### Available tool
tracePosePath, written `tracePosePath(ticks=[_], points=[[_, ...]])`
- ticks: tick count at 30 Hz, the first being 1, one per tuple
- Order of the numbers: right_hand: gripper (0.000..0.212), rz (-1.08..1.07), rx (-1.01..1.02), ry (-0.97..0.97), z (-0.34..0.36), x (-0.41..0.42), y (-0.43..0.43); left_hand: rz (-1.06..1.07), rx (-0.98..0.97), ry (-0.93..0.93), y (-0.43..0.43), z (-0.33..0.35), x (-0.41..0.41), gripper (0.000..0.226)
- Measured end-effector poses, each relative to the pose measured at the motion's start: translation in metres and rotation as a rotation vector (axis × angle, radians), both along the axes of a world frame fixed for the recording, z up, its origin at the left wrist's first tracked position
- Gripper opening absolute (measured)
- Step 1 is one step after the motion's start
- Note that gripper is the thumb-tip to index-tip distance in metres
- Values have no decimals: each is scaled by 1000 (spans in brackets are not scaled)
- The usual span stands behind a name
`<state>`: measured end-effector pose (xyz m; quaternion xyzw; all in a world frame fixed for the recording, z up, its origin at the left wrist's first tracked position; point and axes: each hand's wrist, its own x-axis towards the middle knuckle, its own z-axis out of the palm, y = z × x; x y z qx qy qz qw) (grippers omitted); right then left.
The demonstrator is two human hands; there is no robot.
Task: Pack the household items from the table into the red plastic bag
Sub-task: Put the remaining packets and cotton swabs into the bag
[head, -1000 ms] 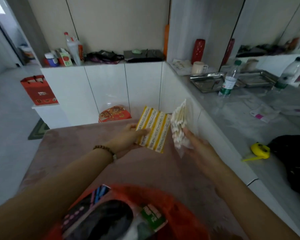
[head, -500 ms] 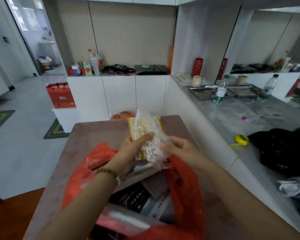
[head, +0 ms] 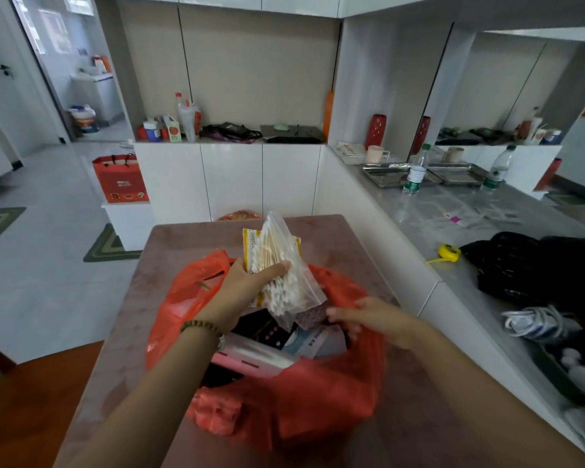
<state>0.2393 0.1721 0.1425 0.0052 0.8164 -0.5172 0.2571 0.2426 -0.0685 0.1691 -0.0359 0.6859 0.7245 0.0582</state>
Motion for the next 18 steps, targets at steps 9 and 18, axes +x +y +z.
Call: tracePosePath(ticks=[9, 18], points=[[27, -80, -513, 156, 96, 19, 20, -190, -230, 4, 13, -5, 11, 35], [26, -16, -545, 165, 92, 23, 11, 24, -648, 262, 36, -12, 17, 41]])
